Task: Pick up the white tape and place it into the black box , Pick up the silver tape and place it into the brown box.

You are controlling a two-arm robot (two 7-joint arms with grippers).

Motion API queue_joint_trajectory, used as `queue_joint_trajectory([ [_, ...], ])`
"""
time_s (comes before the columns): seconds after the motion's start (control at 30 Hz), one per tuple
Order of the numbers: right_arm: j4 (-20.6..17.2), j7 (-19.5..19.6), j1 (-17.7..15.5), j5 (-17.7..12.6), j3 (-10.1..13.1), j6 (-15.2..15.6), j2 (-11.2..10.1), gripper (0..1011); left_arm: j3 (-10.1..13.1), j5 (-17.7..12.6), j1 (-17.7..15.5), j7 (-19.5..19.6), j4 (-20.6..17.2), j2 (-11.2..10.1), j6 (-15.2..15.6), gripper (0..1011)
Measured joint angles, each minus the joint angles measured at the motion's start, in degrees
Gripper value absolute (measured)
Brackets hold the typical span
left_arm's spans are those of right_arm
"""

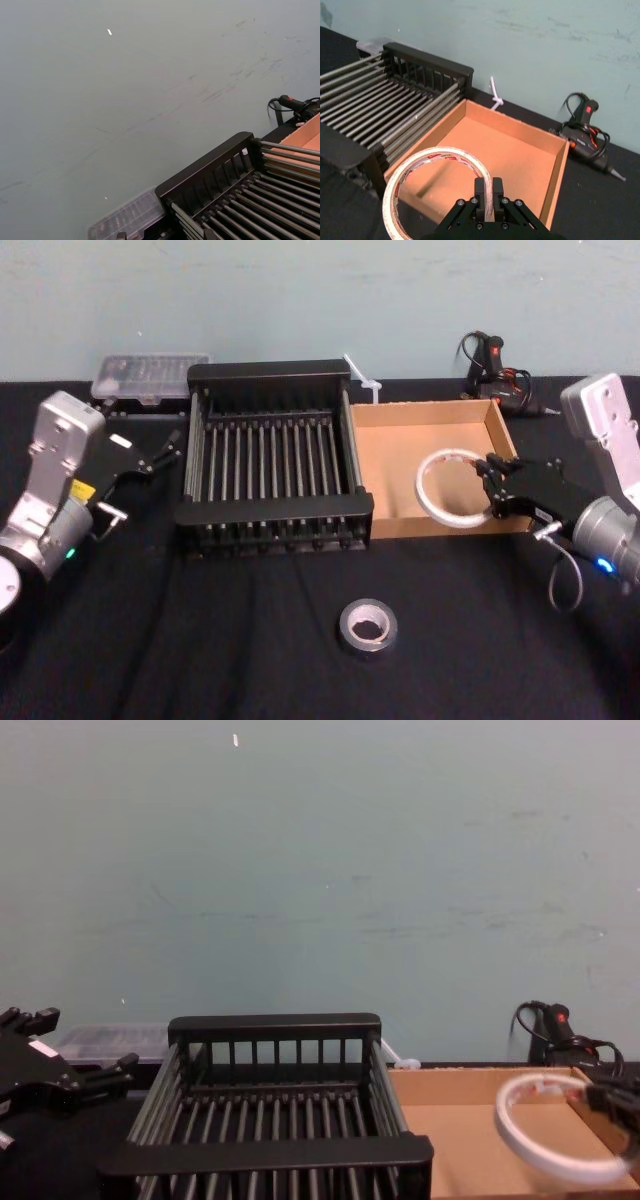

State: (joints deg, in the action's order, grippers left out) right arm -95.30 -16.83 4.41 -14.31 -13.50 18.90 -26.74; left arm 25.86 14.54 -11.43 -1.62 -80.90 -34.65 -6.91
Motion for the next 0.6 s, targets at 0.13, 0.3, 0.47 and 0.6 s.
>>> queue_joint_trajectory([
  [0.13, 1.22, -0.46, 1.81, 0.40, -0.48, -0.16, 0.90, 98, 0.00, 0.00, 0.00, 0.00, 0.00, 0.00, 0.00, 1001],
  [0.3, 2.95, -1.40, 4.43, 0.88, -1.60, -0.19, 1.93, 98, 0.00, 0.00, 0.00, 0.00, 0.00, 0.00, 0.00, 1001],
  [0.47, 4.69, -2.33, 7.17, 1.44, -2.96, -0.42, 2.86, 98, 0.00, 0.00, 0.00, 0.00, 0.00, 0.00, 0.00, 1001],
  [0.6, 5.84, -3.08, 9.01, 1.80, -3.91, -0.69, 3.44, 98, 0.00, 0.00, 0.00, 0.00, 0.00, 0.00, 0.00, 1001],
])
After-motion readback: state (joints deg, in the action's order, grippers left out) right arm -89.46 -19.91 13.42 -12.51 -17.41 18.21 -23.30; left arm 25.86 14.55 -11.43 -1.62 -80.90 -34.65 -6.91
